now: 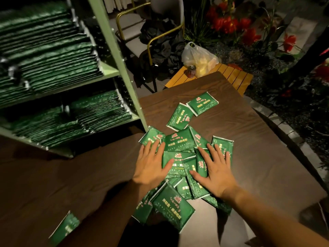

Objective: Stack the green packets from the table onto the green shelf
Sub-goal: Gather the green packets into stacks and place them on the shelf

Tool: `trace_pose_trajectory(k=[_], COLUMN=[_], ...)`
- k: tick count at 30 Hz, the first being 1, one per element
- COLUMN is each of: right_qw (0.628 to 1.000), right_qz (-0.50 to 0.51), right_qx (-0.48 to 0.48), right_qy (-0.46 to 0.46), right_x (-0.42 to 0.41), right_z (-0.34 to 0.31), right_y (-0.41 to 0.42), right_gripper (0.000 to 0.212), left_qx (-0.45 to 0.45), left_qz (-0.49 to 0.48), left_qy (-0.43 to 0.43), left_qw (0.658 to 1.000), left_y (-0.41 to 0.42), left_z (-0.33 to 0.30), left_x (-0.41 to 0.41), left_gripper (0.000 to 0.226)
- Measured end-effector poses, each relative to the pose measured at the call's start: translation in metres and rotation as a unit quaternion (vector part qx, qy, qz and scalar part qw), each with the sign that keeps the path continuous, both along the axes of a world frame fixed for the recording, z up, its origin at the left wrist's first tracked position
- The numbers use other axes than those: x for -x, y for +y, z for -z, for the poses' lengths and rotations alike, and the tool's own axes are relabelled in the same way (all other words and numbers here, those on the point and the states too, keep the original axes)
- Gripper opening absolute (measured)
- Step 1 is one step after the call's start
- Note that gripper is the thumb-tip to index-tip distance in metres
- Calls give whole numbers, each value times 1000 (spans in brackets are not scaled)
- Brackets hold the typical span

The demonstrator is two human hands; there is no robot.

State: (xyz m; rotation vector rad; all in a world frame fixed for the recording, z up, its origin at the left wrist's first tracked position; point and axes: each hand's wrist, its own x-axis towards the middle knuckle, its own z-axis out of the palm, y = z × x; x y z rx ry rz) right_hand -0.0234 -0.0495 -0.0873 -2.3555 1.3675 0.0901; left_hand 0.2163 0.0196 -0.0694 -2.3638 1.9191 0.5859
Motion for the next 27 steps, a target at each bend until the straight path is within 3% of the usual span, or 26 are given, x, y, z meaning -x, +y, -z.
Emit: trace_pose_trajectory(k=[18, 27], right_qw=[999, 996], right_qz=[-29, -37], right_qx=[-15, -53], right_qy=[16, 63], right_x=[-95, -140], right_z=[-6, -19], right_y=[94, 119], right_gripper=[91, 88], left_qx=[37, 6], left_qz=[-165, -105], left_qy=[87, -39], left_qw=[982, 994], left_y=[135, 188], left_z=[-7, -15], left_x=[-56, -68], left_gripper=[76, 95])
